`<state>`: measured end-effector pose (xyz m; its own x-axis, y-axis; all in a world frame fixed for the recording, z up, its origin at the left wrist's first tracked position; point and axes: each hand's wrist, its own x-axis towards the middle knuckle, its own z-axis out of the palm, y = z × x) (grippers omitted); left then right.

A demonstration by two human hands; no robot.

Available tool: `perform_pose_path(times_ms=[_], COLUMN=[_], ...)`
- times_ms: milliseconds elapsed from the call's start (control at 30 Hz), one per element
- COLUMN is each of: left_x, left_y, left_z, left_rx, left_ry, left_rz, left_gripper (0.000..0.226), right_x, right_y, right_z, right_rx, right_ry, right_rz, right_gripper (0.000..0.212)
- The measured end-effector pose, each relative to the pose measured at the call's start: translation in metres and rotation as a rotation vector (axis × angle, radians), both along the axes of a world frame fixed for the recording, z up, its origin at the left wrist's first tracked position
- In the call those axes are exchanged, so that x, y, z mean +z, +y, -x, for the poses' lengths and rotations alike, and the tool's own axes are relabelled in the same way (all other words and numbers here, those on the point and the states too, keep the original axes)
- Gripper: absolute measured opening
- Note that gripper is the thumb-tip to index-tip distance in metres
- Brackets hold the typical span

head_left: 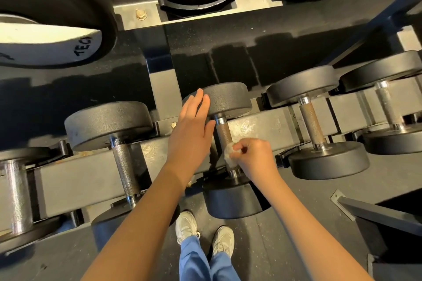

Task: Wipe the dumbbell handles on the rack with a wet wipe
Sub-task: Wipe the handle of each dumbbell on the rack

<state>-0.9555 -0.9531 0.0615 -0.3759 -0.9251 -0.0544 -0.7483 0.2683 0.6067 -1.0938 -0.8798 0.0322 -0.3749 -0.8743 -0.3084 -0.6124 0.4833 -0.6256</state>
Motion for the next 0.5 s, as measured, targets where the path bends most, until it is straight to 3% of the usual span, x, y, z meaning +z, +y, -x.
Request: perform_pose_path(times_ms=[133, 233, 367, 500], left_x=[0.004, -0.001, -0.011, -0.018], left_y=[0.009, 0.034, 0.059, 0.062], left_z=[-0.004, -0.015, -0.013, 0.0], left_rx=[0.003, -0.02, -0.067, 0.107], left_ry=[-0.028, 0.065, 0.378, 0.51], left_rz=[0.043, 0.071, -0.424, -0.496], left_gripper=[0.056, 0.042, 0.042, 0.029], right_x=[0.013, 0.015, 0.019, 0.018], right_y=[0.014, 0.02, 0.019, 0.018], right_z=[0.008, 0.013, 0.01, 0.004], right_rx=[0.058, 0.027, -0.029, -0.034], right_ry=[-0.014, -0.081, -0.297, -0.43], right_rz=[-0.19, -0.06, 0.107, 0.135], right_gripper=[0.004, 0.01, 0.015, 0.02])
